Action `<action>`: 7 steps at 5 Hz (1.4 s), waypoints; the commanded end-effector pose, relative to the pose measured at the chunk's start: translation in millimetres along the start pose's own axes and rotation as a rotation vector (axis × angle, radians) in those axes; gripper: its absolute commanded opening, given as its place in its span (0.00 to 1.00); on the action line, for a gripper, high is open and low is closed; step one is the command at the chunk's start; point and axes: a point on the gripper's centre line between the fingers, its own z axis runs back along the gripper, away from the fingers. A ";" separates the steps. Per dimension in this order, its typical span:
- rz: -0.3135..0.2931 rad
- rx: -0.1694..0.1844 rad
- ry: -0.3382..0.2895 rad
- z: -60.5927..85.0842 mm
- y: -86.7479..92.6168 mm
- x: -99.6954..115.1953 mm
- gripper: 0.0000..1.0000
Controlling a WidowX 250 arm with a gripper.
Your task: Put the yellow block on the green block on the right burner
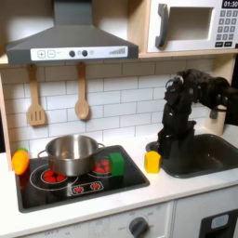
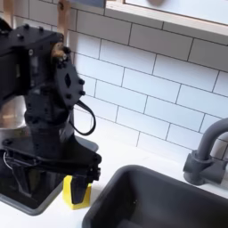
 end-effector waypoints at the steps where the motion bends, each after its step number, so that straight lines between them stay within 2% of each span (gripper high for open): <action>1: -0.067 0.001 0.041 -6.7 -6.5 23.8 1.00; 2: -0.073 0.006 0.059 -8.5 -4.1 37.6 1.00; 3: -0.092 0.000 0.058 -9.2 -9.6 53.1 1.00; 4: -0.098 0.011 0.076 -10.4 -15.1 64.7 1.00; 5: -0.092 0.008 0.101 -14.2 -13.1 75.9 1.00; 6: -0.136 0.009 0.114 -22.4 -9.9 77.8 1.00; 7: -0.173 -0.006 0.131 -31.3 -8.1 74.5 1.00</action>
